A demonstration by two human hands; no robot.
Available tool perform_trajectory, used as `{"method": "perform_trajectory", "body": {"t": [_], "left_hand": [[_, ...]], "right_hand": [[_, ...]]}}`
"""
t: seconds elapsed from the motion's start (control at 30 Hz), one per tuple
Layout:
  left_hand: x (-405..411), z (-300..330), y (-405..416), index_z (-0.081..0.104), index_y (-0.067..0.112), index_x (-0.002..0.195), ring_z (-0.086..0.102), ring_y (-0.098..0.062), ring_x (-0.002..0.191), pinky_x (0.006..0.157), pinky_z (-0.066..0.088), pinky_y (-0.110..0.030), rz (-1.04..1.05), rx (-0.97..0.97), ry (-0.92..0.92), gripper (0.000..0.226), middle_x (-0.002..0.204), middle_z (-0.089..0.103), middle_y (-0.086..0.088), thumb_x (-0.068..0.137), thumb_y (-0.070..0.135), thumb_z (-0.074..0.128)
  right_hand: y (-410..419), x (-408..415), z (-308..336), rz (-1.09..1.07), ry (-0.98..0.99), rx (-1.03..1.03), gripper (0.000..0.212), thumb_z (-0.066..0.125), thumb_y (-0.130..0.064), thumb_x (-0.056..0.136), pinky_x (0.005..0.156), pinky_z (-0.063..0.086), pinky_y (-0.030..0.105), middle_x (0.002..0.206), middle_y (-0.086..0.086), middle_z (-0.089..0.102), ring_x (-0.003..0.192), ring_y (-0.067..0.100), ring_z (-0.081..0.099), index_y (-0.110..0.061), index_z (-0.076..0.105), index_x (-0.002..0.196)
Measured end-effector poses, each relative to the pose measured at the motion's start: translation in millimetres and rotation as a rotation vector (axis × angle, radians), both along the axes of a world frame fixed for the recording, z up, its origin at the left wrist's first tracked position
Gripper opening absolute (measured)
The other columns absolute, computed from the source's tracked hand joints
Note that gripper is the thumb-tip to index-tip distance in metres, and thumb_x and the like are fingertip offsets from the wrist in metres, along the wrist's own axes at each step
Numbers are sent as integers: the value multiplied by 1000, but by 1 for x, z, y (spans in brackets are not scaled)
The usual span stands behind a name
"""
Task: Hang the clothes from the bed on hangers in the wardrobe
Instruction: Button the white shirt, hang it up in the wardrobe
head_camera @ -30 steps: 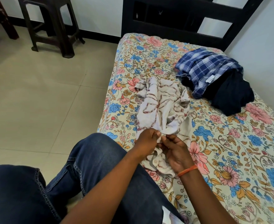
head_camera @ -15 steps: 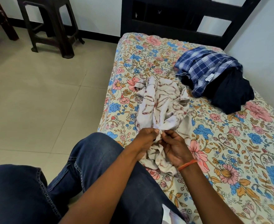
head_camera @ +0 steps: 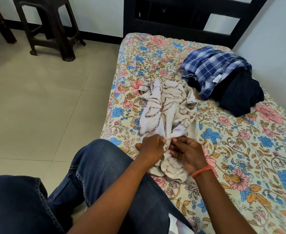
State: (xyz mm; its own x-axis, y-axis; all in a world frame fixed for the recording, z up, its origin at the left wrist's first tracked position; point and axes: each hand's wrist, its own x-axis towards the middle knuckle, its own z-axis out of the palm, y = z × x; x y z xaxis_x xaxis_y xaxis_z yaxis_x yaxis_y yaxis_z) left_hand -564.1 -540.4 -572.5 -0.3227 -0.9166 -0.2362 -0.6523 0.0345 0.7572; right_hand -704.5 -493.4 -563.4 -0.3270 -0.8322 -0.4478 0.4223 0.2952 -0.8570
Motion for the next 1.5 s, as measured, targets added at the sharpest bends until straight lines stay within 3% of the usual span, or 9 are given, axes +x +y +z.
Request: {"method": "perform_trajectory", "body": {"t": [0.13,0.37,0.47,0.57,0.63,0.73,0.97,1.23,1.5], "left_hand": [[1,5,4,54,23,87,48,-25,105,80,23,-40,-25,-267,-245,15,86,52,5,98,21,44],[-5,-2,7,59,11,88,50,-30,98,85,30,-44,-155,-480,-410,24,93,61,-7,93,29,43],[-3,-4,7,59,13,75,55,-29,81,74,37,-42,-110,-610,-403,22,77,59,-4,81,28,44],[-6,-2,4,56,18,87,48,-24,87,74,30,-39,-135,-738,-209,17,88,54,0,71,19,52],[-12,9,1,55,20,96,46,-19,93,76,28,-35,-96,-699,-2,24,96,53,4,72,18,53],[-26,17,-13,57,15,104,50,-23,97,79,41,-40,50,-600,166,19,103,56,-2,85,19,56],[-28,6,-41,58,13,110,57,-31,96,74,47,-41,-25,-414,-150,18,104,56,-9,95,19,51],[-29,-2,-40,58,14,97,57,-27,84,70,49,-42,66,-427,-50,15,94,57,-5,97,21,45],[-47,10,-57,65,20,105,64,-29,90,72,51,-38,-43,-415,-140,24,95,70,-7,99,28,43]], "right_hand": [[-3,-10,14,-45,190,-28,3,68,-2,87,50,54,29,76,19,70,61,26,65,-2,69,90],[-15,-1,20,-156,198,-51,10,76,-10,84,61,55,36,73,20,64,65,31,62,-4,70,78],[-14,6,19,-309,366,-136,13,76,-9,84,62,56,39,64,14,65,64,31,63,-10,68,73],[-10,13,19,-408,562,-206,13,75,-11,84,64,57,38,68,9,67,62,23,63,-21,69,79],[-9,14,20,-437,526,-221,17,76,-7,83,59,56,31,69,6,65,58,19,61,-22,70,88],[-11,14,21,-478,356,-220,11,75,-2,83,57,54,31,65,4,64,57,19,57,-13,71,83],[-13,2,21,-597,174,-178,10,64,-7,92,57,54,31,74,7,64,55,10,61,-13,65,85],[-2,15,-3,-593,302,-178,2,65,-7,92,53,53,23,63,-3,63,55,8,57,-6,63,92],[-12,1,5,-552,329,-168,15,71,-8,88,63,53,33,80,13,67,70,19,60,5,68,95]]}}
